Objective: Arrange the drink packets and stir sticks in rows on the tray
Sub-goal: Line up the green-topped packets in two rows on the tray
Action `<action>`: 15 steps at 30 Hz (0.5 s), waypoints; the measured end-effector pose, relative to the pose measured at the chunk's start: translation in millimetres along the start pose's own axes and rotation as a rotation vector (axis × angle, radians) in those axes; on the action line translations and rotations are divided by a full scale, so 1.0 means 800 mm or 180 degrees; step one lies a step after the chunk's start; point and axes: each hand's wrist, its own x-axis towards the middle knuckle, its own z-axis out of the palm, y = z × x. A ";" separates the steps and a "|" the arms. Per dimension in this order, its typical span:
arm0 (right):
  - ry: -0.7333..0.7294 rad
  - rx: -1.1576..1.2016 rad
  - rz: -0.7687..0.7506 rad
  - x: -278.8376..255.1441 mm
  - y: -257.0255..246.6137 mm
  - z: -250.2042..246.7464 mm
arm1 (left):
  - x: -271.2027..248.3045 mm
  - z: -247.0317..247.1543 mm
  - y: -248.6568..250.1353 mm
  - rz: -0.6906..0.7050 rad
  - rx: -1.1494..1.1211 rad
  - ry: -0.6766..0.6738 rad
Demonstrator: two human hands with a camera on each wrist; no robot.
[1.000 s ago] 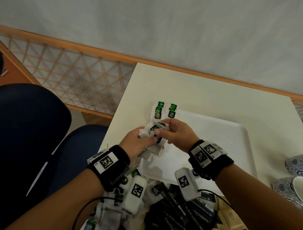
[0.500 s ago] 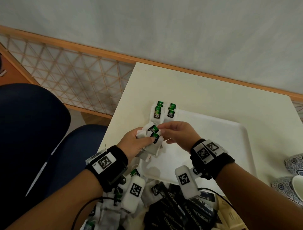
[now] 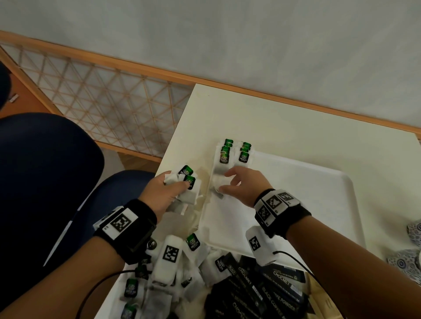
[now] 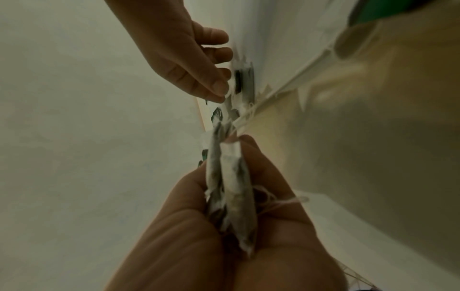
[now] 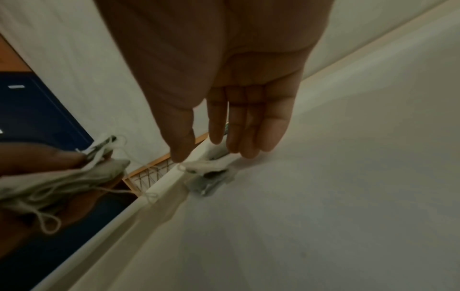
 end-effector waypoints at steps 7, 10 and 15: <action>-0.0016 -0.0298 -0.0009 0.000 -0.014 0.000 | -0.004 0.019 0.008 0.0067 0.0045 -0.0167; -0.0209 -0.0403 -0.0073 -0.009 -0.019 -0.002 | -0.004 0.024 0.007 0.0121 0.0085 -0.0153; 0.0043 -0.0368 -0.0040 -0.003 -0.011 -0.001 | -0.004 0.028 0.006 0.0068 0.0070 -0.0174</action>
